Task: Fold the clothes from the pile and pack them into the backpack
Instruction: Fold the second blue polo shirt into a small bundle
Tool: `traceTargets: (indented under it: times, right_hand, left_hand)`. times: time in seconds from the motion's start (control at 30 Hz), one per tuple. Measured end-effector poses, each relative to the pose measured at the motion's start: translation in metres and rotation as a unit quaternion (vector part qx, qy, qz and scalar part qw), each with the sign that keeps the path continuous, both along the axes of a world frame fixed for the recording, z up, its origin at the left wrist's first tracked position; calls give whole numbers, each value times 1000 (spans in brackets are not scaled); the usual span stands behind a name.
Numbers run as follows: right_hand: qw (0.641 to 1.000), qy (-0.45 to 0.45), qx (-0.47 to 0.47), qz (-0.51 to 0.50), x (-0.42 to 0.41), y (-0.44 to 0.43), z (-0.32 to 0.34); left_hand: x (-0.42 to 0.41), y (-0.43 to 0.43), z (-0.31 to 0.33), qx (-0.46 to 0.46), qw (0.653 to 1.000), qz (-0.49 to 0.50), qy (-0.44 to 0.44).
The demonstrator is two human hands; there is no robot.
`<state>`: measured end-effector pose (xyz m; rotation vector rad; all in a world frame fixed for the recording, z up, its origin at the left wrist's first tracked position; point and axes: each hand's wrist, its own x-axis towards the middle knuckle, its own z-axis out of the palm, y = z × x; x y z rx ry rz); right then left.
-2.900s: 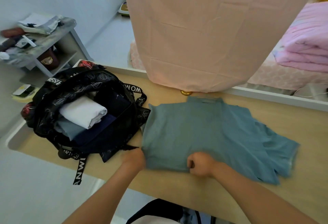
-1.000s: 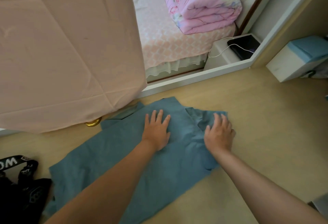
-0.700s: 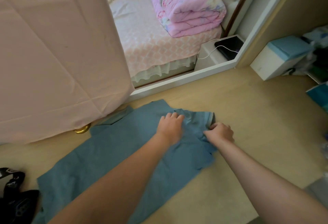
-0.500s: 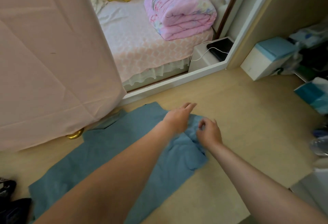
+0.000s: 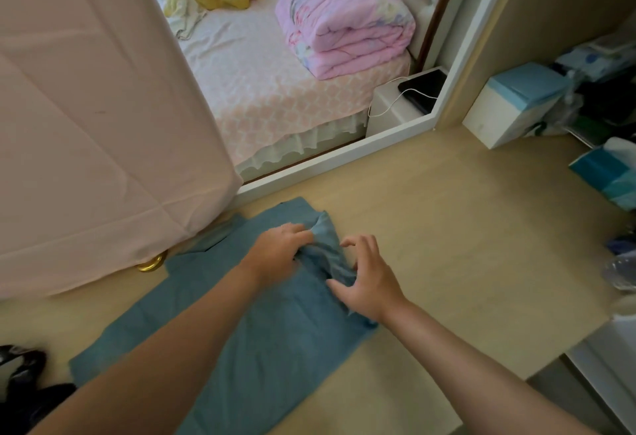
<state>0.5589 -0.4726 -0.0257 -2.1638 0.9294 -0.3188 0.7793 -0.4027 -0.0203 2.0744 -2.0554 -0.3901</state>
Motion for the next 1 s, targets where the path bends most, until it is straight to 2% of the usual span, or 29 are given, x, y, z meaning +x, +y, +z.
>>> traceTargets:
  times: [0.07, 0.13, 0.2, 0.27, 0.37, 0.43, 0.5, 0.6, 0.7, 0.8, 0.9, 1.0]
  right_hand:
    - [997, 64, 43, 14, 3, 1, -1]
    - [985, 141, 82, 56, 6, 3, -2]
    - [968, 219, 94, 81, 10, 6, -5]
    - [964, 252, 51, 66, 12, 7, -6]
    - [964, 259, -56, 12, 9, 11, -14]
    - [954, 294, -47, -30, 6, 14, -19]
    - [945, 320, -20, -64, 3, 16, -22]
    - [941, 336, 4, -50, 1, 14, -21]
    - [945, 320, 62, -24, 4, 14, -11]
    - [949, 299, 98, 18, 11, 17, 4]
    - [940, 290, 136, 121, 26, 28, 20]
    - [924, 275, 147, 222, 44, 52, 35]
  left_hand:
    - [10, 36, -16, 1, 1000, -15, 8]
    - [14, 59, -30, 59, 998, -17, 9]
    - [12, 63, -35, 92, 995, 24, -30]
    - [4, 49, -27, 70, 993, 33, -92]
    - [-12, 19, -13, 19, 997, 18, -68]
    - [-19, -1, -11, 28, 997, -22, -66]
    - [-22, -16, -13, 64, 983, -85, -147]
    - [-21, -27, -14, 121, 953, -133, -243]
    - [-16, -24, -7, 106, 942, -123, -294]
    - [-5, -12, 8, 77, 949, -103, -287]
    - [6, 22, 25, -8, 967, -76, -244]
    - [14, 74, 26, -69, 972, 15, -226]
